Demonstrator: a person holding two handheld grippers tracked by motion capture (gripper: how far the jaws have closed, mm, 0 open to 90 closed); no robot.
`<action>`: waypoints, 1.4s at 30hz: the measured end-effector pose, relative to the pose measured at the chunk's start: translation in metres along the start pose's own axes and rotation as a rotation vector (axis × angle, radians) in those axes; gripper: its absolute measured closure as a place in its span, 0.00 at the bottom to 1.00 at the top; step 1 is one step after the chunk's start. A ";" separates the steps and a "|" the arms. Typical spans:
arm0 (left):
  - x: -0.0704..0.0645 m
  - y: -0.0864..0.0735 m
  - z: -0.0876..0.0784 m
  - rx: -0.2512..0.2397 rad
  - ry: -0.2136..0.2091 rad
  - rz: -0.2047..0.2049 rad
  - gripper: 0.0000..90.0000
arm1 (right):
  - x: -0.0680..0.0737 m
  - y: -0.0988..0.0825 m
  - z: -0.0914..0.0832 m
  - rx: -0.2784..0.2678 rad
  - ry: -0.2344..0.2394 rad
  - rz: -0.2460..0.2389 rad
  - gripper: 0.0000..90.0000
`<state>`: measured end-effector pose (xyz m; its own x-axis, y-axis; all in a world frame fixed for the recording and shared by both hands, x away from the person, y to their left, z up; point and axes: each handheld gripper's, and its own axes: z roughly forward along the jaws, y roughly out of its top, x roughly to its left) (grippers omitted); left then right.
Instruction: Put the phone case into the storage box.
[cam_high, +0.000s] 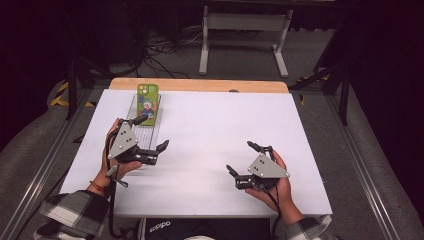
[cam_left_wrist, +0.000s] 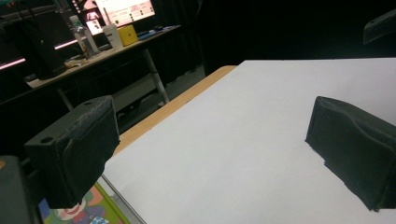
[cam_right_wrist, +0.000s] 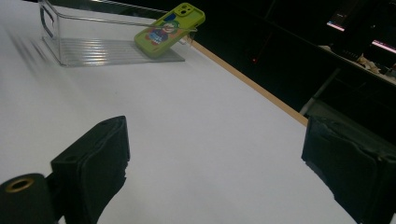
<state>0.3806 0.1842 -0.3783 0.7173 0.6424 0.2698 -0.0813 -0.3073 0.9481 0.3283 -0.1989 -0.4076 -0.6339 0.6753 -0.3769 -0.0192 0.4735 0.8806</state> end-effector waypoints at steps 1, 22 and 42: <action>0.000 0.000 0.000 -0.002 -0.004 0.003 0.03 | 0.000 0.000 0.000 0.000 0.000 0.001 0.09; -0.019 -0.006 -0.008 0.004 -0.027 0.033 0.04 | 0.000 0.000 -0.006 -0.008 0.002 0.007 0.07; -0.039 -0.022 -0.009 0.025 -0.054 0.032 0.05 | 0.006 -0.001 -0.007 -0.014 0.013 -0.006 0.07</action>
<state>0.3479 0.1724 -0.4085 0.7511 0.5934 0.2893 -0.0876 -0.3448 0.9346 0.3192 -0.1987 -0.4088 -0.6438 0.6649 -0.3787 -0.0341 0.4695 0.8823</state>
